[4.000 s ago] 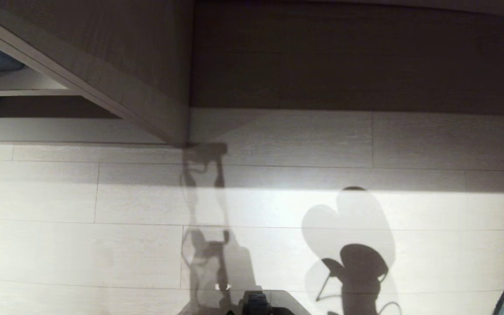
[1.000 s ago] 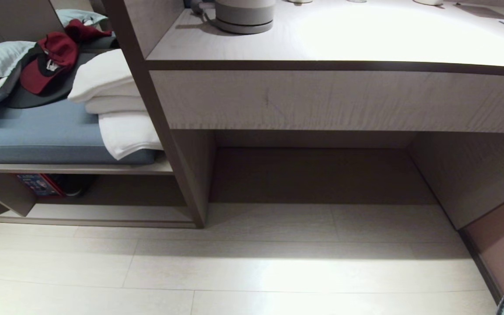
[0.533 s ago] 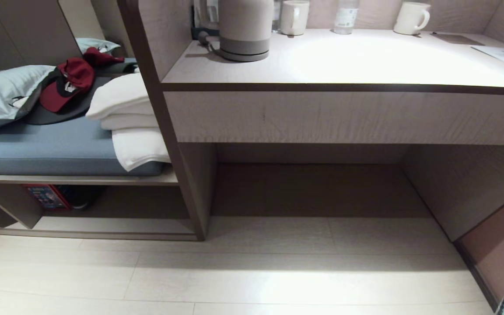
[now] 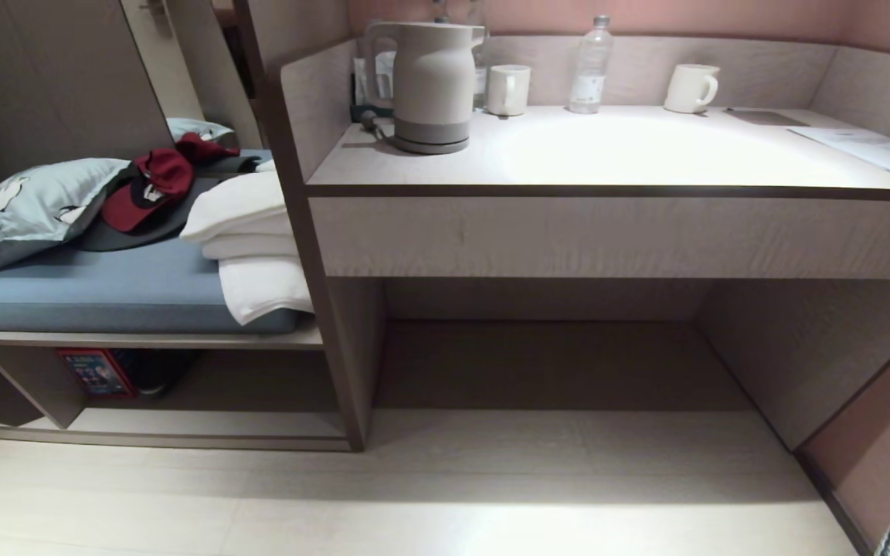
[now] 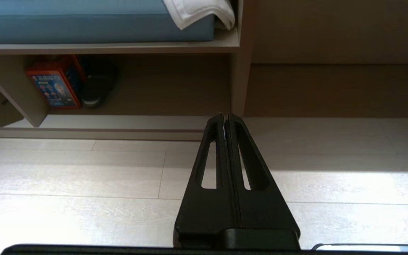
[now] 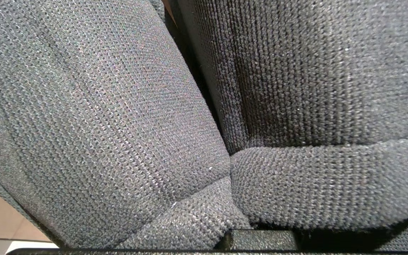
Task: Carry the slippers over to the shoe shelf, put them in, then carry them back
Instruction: Place the slippers into the shoe cabinet
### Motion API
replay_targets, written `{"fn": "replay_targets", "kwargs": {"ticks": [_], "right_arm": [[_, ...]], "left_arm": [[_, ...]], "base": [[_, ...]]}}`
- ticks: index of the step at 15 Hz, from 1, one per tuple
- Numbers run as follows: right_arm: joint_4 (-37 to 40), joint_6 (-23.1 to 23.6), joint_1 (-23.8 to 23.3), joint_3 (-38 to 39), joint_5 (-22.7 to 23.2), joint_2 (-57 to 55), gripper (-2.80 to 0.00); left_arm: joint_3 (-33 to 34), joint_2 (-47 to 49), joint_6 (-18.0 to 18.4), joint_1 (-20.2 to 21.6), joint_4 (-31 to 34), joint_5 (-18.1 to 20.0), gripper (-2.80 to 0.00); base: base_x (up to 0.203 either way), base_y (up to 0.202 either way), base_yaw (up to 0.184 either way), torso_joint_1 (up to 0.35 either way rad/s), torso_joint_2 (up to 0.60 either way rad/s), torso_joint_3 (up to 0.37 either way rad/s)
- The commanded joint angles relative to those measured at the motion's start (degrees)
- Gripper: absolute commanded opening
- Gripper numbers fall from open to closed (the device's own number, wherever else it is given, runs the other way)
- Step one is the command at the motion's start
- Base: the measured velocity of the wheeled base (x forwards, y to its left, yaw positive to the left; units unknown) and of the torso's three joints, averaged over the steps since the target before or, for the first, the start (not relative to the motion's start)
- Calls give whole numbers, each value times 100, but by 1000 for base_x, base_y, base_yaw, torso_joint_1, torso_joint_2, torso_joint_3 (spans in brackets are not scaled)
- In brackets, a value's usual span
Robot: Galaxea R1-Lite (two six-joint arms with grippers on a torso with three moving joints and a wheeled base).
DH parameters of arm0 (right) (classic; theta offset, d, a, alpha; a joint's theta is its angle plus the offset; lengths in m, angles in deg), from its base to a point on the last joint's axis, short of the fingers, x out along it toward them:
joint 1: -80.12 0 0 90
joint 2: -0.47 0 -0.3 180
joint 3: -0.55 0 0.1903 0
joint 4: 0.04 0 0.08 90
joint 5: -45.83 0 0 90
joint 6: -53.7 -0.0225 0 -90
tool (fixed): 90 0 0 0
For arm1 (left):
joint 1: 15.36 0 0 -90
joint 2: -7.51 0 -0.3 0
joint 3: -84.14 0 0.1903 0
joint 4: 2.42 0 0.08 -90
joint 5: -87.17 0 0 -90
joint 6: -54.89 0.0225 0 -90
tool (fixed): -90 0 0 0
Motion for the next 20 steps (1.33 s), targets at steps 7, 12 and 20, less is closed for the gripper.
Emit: {"fn": "replay_targets", "kwargs": {"ticks": [7,12,20], "right_arm": [[1,7,2,1,2,1,-280],[1,-2,2,1,2,1,-280],[1,-2,2,1,2,1,-280]], "left_arm": [[0,9,4,1,-4,-3,-280],[0,0,-2,1,-4,-3,-280],[0,0,-2,1,-4,-3,-280]], "base": [[0,0,0,1,1,199],[0,0,0,3,4,107],[0,0,0,0,0,0]]}}
